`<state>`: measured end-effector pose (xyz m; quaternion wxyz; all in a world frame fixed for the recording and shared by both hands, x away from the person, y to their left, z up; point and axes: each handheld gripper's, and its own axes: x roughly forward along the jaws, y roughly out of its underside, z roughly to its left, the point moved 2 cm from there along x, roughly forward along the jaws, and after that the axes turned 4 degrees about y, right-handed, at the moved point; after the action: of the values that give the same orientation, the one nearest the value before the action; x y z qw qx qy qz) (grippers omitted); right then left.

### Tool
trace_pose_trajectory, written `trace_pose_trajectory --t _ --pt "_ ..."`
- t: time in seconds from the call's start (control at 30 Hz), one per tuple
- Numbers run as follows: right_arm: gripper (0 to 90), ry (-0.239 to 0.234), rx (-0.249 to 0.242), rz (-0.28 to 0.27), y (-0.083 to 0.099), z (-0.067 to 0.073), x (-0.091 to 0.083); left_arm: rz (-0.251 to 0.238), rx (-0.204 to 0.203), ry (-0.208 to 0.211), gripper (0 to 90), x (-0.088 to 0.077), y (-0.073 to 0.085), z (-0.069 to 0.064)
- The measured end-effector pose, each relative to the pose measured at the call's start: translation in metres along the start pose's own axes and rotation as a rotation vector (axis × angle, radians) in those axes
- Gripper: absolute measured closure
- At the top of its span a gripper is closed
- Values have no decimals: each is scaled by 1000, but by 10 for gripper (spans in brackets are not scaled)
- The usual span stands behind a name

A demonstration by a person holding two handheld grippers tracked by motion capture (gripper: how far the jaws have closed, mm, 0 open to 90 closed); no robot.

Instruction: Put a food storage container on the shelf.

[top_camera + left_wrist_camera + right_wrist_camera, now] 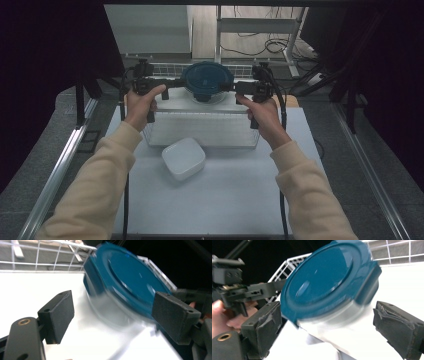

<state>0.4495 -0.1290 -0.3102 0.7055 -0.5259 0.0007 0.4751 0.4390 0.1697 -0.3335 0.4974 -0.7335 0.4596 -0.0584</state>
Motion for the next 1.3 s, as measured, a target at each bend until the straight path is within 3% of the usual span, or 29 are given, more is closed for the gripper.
trace_pose_trajectory --t 0.17,0.33,0.47,0.67,0.77,0.87,1.0,1.13,1.23,1.3 --pt "87 44 -139 -7 31 4 -21 20 58 24 188 -20 33 -17" --pt "106 79 -239 -13 71 0 -38 42 109 47 205 -37 75 -31" --pt "117 97 -264 -34 98 -5 -50 59 140 50 205 -46 102 -38" --pt "132 58 -281 -5 130 -10 -61 77 200 14 208 -57 140 -45" --pt "144 65 -294 -8 147 -15 -64 92 217 -2 212 -59 160 -45" --pt "154 73 -285 -10 162 -24 -64 117 215 -11 219 -60 179 -42" --pt "166 66 -263 7 183 -35 -64 146 165 -17 244 -57 201 -29" --pt "189 69 -273 41 201 -45 -59 186 130 -52 257 -52 216 -17" --pt "194 65 -271 77 212 -52 -55 216 134 -69 263 -50 224 -13" --pt "204 57 -271 77 215 -55 -54 212 127 -75 266 -52 224 -13"
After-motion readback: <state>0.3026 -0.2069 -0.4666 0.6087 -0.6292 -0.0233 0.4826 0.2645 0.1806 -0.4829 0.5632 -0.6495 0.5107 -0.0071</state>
